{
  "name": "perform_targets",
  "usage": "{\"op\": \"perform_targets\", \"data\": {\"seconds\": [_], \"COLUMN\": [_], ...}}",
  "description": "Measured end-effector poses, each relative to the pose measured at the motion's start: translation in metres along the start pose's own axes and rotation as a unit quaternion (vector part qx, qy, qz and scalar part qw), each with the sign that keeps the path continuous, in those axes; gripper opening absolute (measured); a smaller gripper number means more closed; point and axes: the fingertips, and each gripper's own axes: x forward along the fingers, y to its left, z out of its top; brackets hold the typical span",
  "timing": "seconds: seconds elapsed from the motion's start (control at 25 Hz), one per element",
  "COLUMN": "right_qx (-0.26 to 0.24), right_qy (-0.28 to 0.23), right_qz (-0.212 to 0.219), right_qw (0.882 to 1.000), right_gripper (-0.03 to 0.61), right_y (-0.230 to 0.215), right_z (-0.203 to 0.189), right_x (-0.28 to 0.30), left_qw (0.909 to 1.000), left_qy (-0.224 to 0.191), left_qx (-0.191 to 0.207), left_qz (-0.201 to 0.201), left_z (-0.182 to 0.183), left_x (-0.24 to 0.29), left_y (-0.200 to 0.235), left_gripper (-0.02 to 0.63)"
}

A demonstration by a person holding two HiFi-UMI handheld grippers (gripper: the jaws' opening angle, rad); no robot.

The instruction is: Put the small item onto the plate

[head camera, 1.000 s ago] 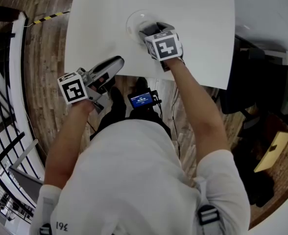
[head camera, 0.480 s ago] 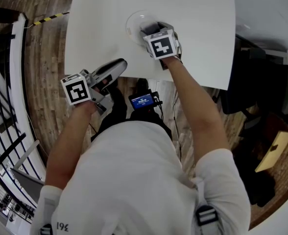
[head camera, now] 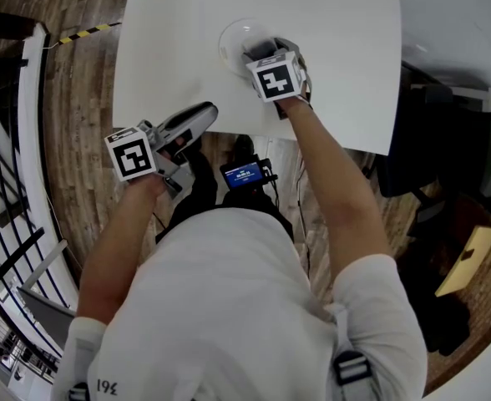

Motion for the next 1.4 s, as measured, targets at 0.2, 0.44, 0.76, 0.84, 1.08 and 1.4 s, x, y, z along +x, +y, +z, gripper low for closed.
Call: {"op": "perform_targets", "data": {"seconds": [0.2,0.44,0.76,0.84,1.08,1.4], "right_qx": [-0.004,-0.017,-0.015,-0.015,-0.013,-0.007], "right_qy": [-0.008,-0.026,-0.042,-0.045,-0.051,-0.068], "right_qz": [-0.002,-0.008,-0.023,-0.027,-0.033,-0.033], "right_qw": [1.0,0.999,0.999,0.998,0.998,0.997], "right_gripper": [0.319,0.341,0.341,0.341,0.341,0.341], "right_y": [0.001,-0.002,-0.007,-0.007,-0.005,0.003], "right_z": [0.002,0.004,0.008,0.008,0.006,0.01], "right_x": [-0.001,-0.006,-0.024,-0.03,-0.045,-0.069], "left_qw": [1.0,0.9999,0.9997,0.9996,0.9994,0.9985], "left_qy": [-0.001,0.0,-0.004,-0.005,-0.01,-0.018], "left_qx": [0.005,0.009,0.016,0.018,0.019,0.03], "left_qz": [-0.005,-0.009,-0.017,-0.019,-0.028,-0.043], "left_z": [0.002,0.001,-0.002,-0.003,-0.007,-0.009], "left_x": [-0.002,-0.003,-0.005,-0.007,-0.012,-0.019], "left_y": [-0.003,-0.007,-0.017,-0.019,-0.03,-0.046], "left_gripper": [0.104,0.104,0.104,0.104,0.104,0.104]}}
